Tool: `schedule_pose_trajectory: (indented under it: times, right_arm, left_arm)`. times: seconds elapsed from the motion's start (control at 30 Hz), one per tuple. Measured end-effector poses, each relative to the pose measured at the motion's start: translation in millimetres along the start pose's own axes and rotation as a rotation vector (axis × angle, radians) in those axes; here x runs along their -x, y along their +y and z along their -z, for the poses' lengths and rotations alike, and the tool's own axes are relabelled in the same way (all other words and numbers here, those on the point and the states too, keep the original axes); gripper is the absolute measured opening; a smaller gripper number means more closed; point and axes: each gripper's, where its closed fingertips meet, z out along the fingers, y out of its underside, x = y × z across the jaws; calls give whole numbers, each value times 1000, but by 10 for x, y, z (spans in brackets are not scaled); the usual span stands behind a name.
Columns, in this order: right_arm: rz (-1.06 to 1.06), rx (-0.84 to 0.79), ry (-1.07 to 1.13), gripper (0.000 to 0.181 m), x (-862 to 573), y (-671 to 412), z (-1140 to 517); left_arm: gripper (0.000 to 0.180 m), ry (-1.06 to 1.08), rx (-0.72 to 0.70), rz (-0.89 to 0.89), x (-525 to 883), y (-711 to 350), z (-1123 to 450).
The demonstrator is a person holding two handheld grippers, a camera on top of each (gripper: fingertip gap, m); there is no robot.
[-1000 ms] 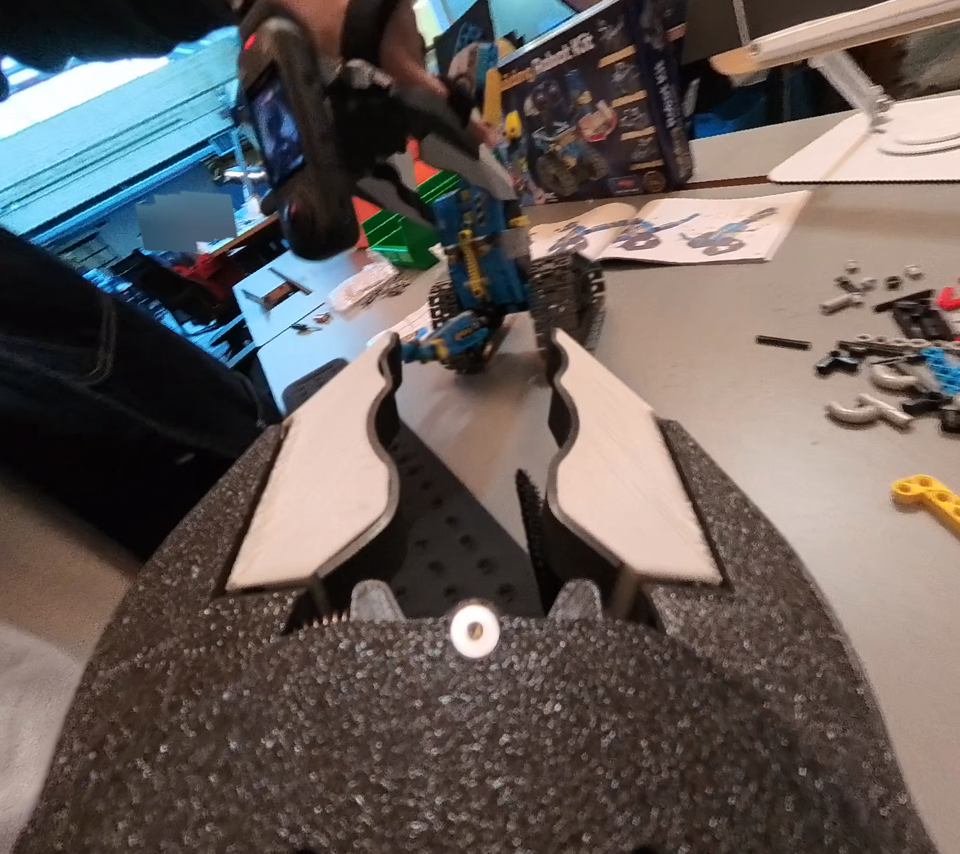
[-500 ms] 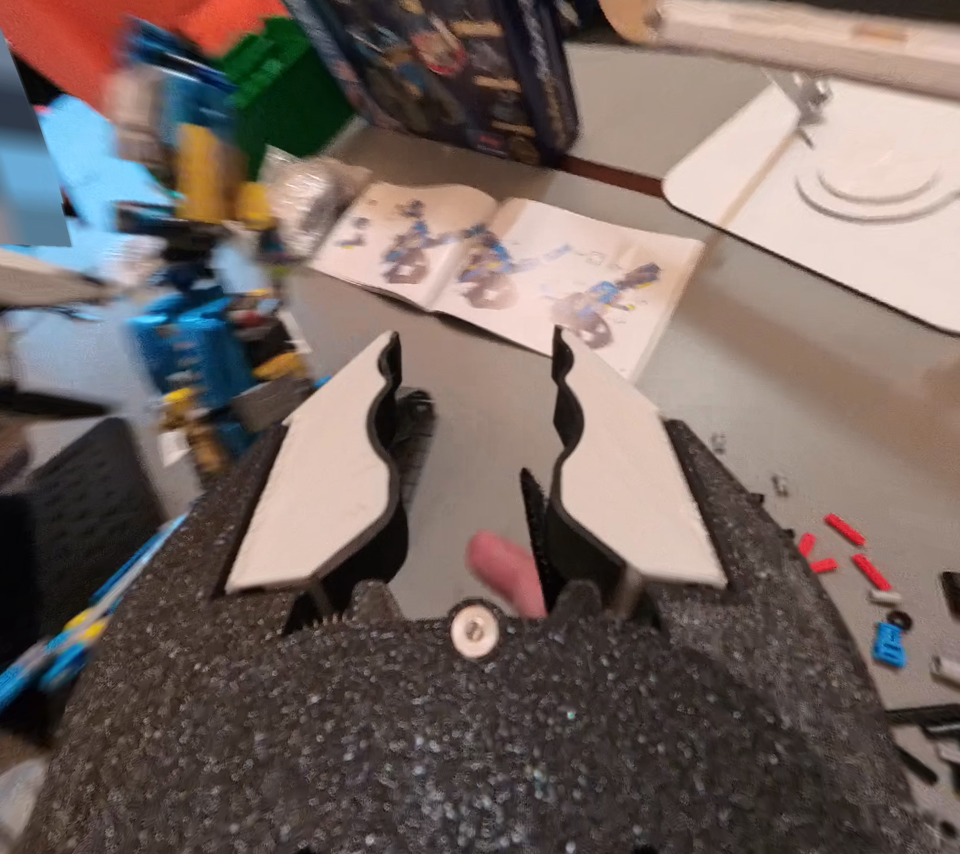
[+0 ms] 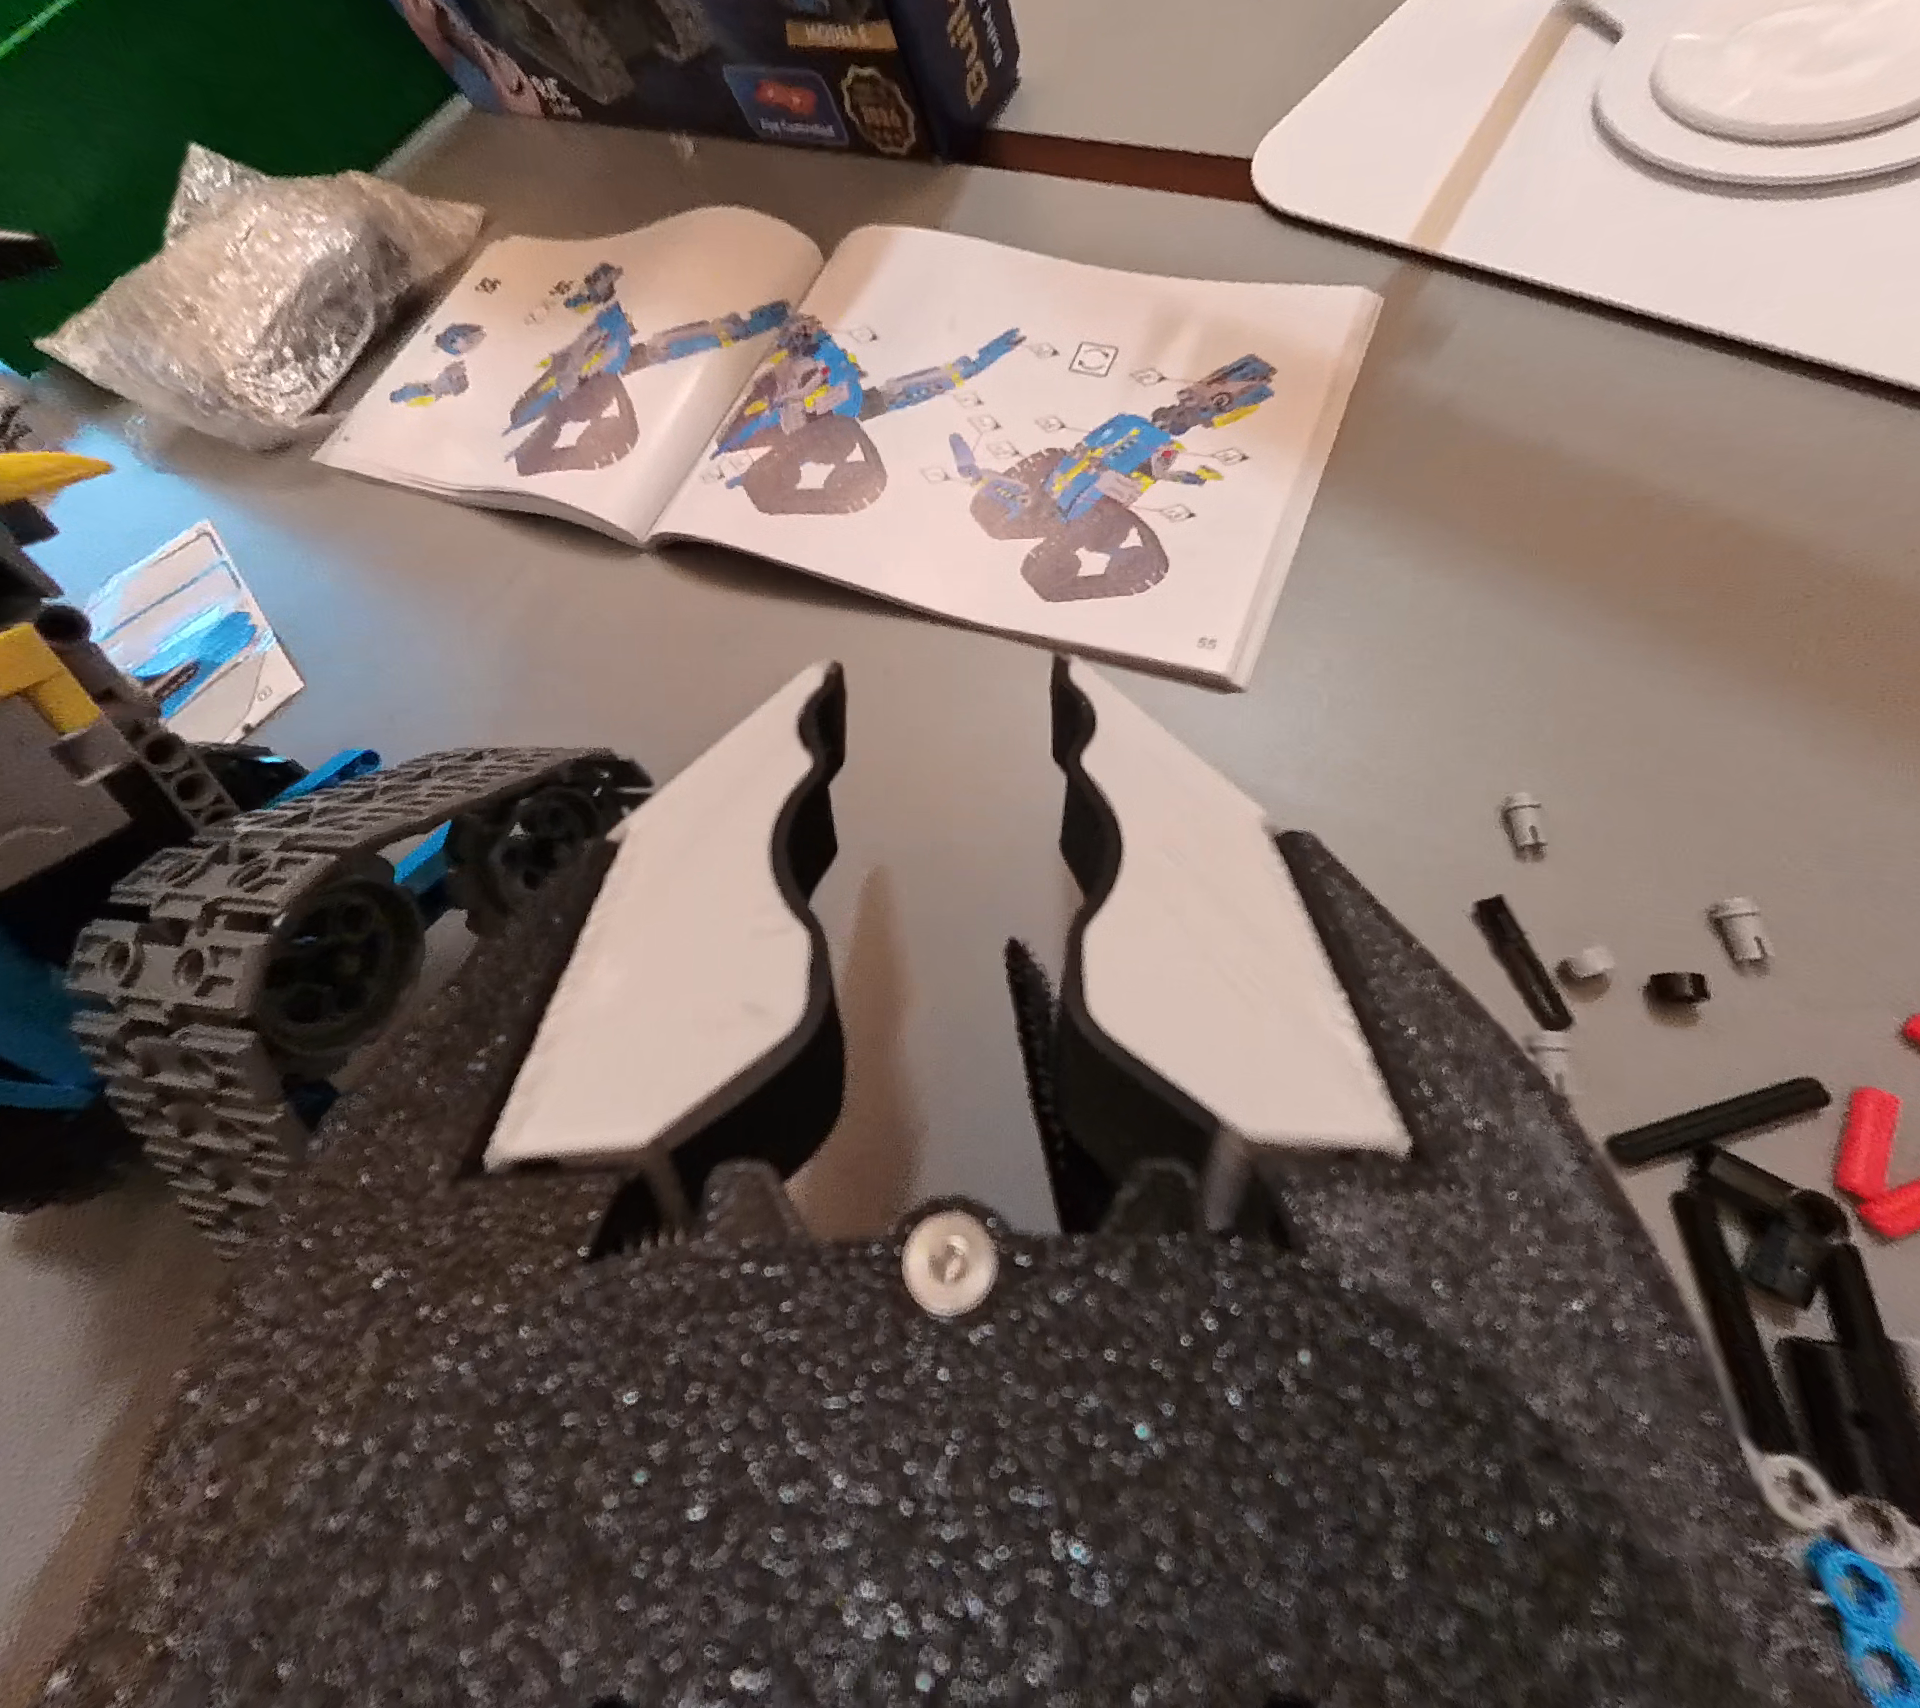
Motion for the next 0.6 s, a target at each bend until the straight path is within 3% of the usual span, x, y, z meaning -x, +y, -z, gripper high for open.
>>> schedule_pose_trajectory:
  times: [0.23, 0.6]
  right_arm:
    - [14, -58, 56, 34, -150, -55, 38]
    - [-14, 16, 20, 38, -133, 82, -93]
  left_arm:
    - [60, 11, -34, -12, -46, 6, 34]
    - [54, -18, 4, -102, -50, 56, 6]
